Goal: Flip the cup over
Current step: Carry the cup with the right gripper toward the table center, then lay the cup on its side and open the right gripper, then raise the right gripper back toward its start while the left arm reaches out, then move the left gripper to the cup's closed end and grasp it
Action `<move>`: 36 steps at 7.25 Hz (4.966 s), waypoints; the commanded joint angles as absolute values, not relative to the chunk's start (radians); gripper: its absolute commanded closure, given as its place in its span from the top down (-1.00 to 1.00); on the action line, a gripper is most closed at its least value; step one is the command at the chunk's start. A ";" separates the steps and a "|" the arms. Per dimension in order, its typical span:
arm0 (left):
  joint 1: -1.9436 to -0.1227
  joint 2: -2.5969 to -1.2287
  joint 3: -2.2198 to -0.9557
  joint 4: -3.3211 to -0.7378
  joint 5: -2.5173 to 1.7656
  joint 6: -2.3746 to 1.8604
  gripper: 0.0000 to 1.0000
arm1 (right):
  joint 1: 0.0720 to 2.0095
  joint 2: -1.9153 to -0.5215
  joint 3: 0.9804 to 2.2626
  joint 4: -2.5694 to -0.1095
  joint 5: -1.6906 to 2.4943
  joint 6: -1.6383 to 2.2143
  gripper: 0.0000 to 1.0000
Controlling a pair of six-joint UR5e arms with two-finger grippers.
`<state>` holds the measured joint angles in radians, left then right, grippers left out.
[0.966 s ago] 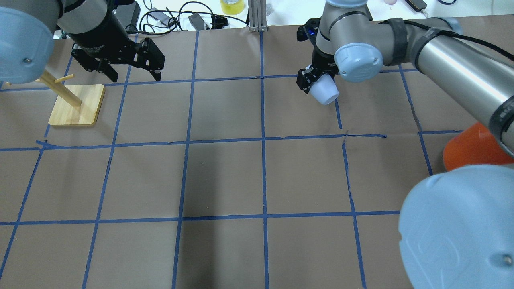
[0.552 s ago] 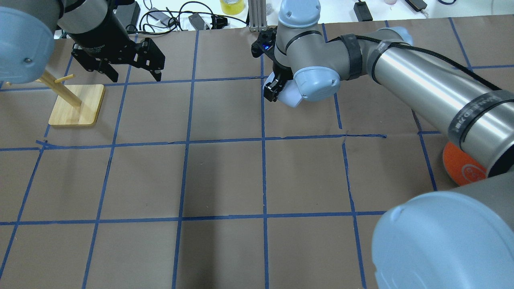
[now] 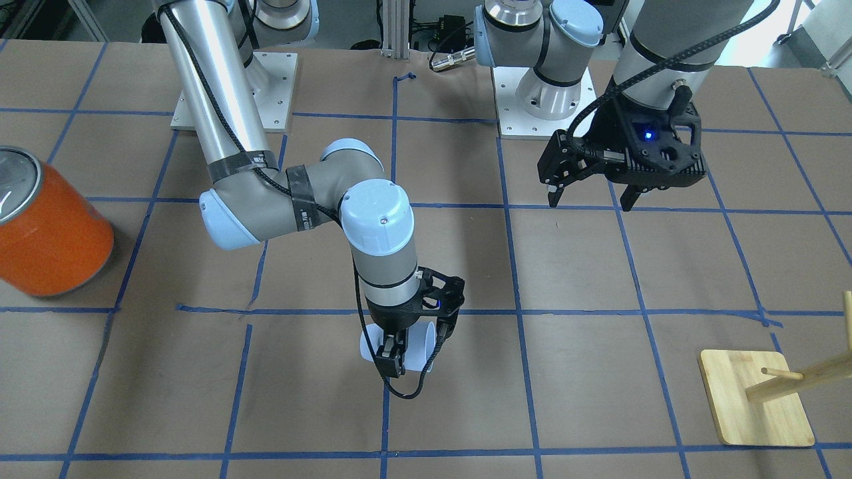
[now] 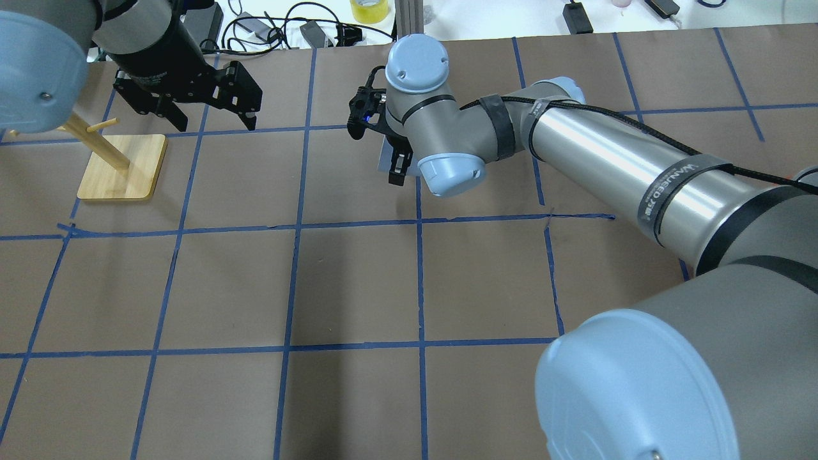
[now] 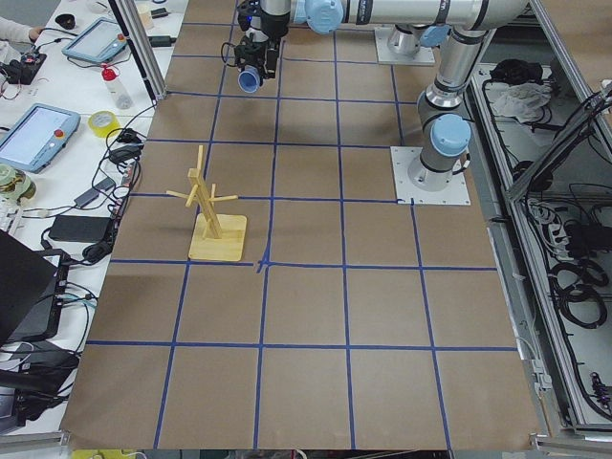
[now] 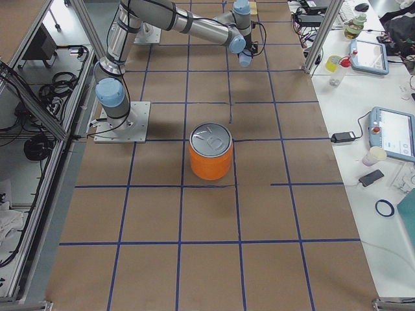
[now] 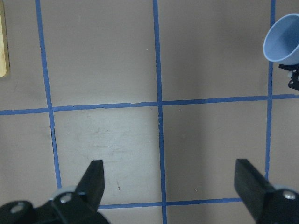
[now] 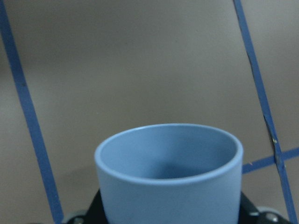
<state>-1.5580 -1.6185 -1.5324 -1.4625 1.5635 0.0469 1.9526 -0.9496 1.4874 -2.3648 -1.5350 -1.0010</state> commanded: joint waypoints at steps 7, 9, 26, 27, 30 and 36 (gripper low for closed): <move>-1.559 -1.609 -1.551 -1.454 1.565 0.046 1.00 | 2.020 -0.925 1.574 -2.393 -1.537 -1.138 0.29; -1.559 -1.609 -1.552 -1.454 1.565 0.046 1.00 | 2.020 -0.927 1.574 -2.376 -1.546 -1.135 1.00; -1.427 -1.798 -1.827 -1.120 0.947 0.064 1.00 | 1.582 -1.646 1.571 -1.591 -1.577 0.172 1.00; -1.430 -1.828 -1.832 -1.117 0.858 0.071 1.00 | 1.586 -1.646 1.571 -1.591 -1.577 0.190 1.00; -1.431 -1.909 -1.857 -1.062 0.797 0.074 1.00 | 1.588 -1.649 1.572 -1.591 -1.575 0.187 1.00; -1.473 -2.077 -1.896 -0.944 0.629 0.072 1.00 | 1.614 -1.647 1.572 -1.594 -1.572 0.127 1.00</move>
<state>-1.4701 -2.0499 -1.8957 -0.9687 0.6398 0.0728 1.6084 -1.6481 1.5725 -1.5934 -1.5726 0.1374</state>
